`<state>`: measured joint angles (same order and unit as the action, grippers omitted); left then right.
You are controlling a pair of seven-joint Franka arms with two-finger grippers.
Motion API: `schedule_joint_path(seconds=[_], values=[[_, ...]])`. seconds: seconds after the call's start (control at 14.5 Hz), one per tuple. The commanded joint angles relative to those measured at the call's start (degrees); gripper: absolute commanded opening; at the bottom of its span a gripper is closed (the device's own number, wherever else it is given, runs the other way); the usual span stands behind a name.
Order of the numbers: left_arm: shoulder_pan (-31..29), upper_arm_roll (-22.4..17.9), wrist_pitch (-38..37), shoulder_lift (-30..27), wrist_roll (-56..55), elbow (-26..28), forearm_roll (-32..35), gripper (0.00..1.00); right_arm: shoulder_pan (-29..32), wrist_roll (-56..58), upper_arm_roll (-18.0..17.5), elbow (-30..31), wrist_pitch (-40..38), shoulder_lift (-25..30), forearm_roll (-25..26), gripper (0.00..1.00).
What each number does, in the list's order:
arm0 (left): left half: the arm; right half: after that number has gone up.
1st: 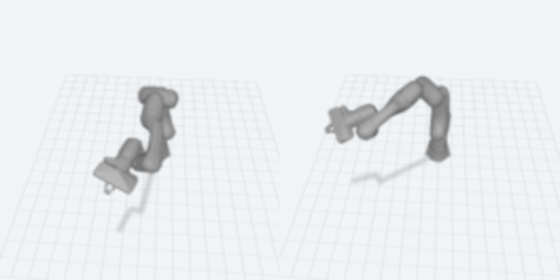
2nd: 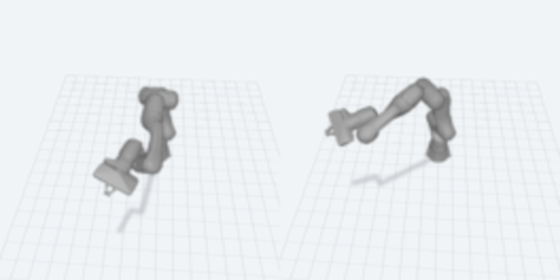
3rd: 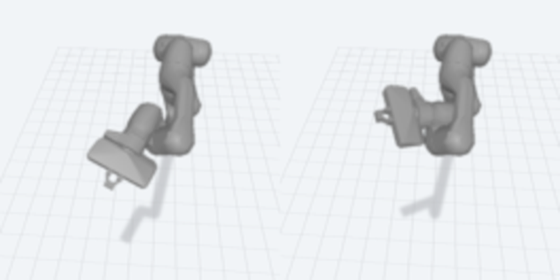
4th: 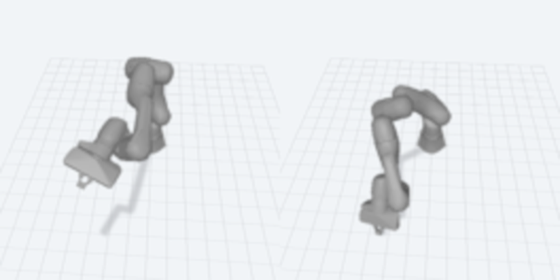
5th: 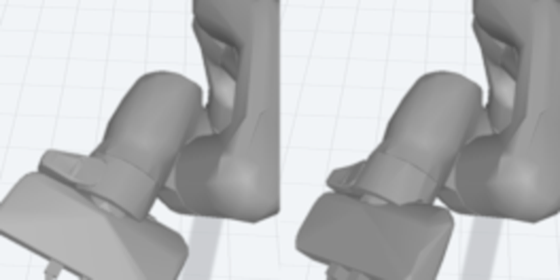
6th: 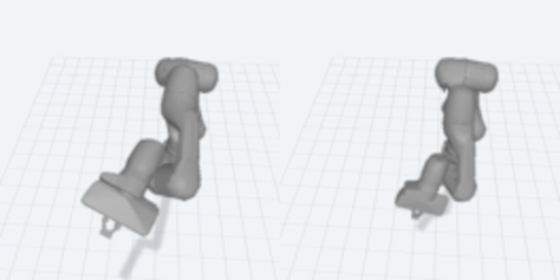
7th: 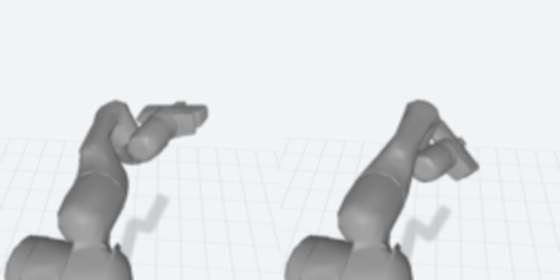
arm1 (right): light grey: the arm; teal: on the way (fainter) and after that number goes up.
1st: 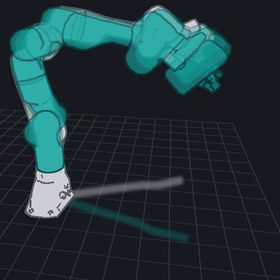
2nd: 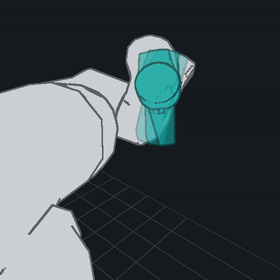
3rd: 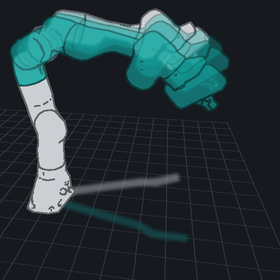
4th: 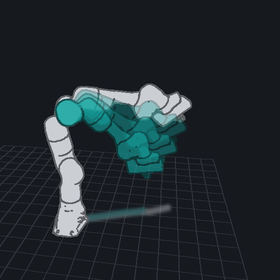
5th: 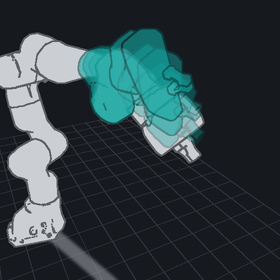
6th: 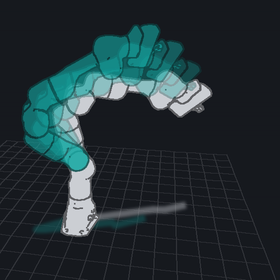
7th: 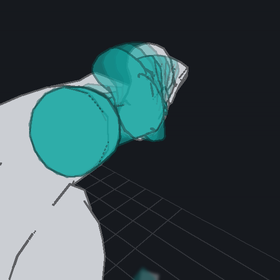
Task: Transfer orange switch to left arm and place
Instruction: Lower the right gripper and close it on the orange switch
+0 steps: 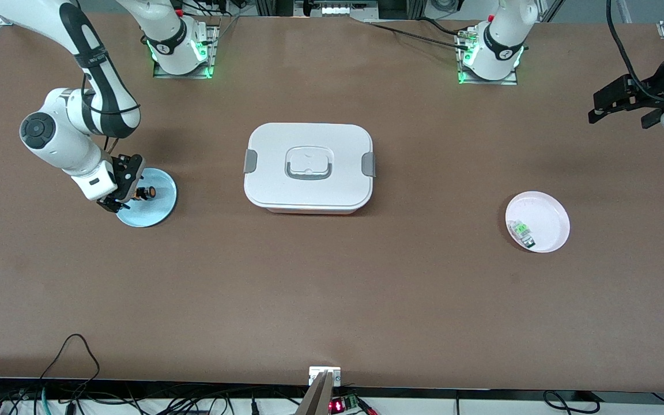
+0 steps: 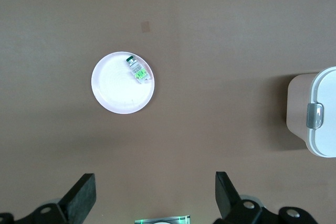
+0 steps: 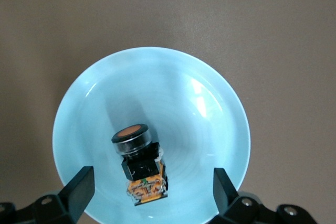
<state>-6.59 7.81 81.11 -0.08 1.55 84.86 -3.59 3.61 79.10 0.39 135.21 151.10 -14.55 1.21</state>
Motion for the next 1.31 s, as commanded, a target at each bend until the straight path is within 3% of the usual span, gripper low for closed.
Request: schedule_joint_path(seconds=[0.0, 0.76, 1.03, 1.24], values=[[0.1, -0.2, 0.5, -0.3, 0.5, 0.3, -1.0, 1.0, 0.6, 1.3, 0.0, 2.1, 5.5, -1.6, 0.2, 1.0], [0.2, -0.2, 0.5, -0.3, 0.5, 0.3, -1.0, 1.0, 3.0, 3.6, 0.0, 2.3, 8.9, -4.0, 0.2, 0.99], [0.1, -0.2, 0.5, -0.3, 0.5, 0.3, -1.0, 1.0, 3.2, 3.7, 0.0, 2.3, 8.9, -4.3, 0.2, 0.83], [0.2, -0.1, 0.5, -0.3, 0.5, 0.5, -1.0, 1.0, 3.2, 3.7, 0.0, 2.3, 8.9, -4.3, 0.2, 0.63]])
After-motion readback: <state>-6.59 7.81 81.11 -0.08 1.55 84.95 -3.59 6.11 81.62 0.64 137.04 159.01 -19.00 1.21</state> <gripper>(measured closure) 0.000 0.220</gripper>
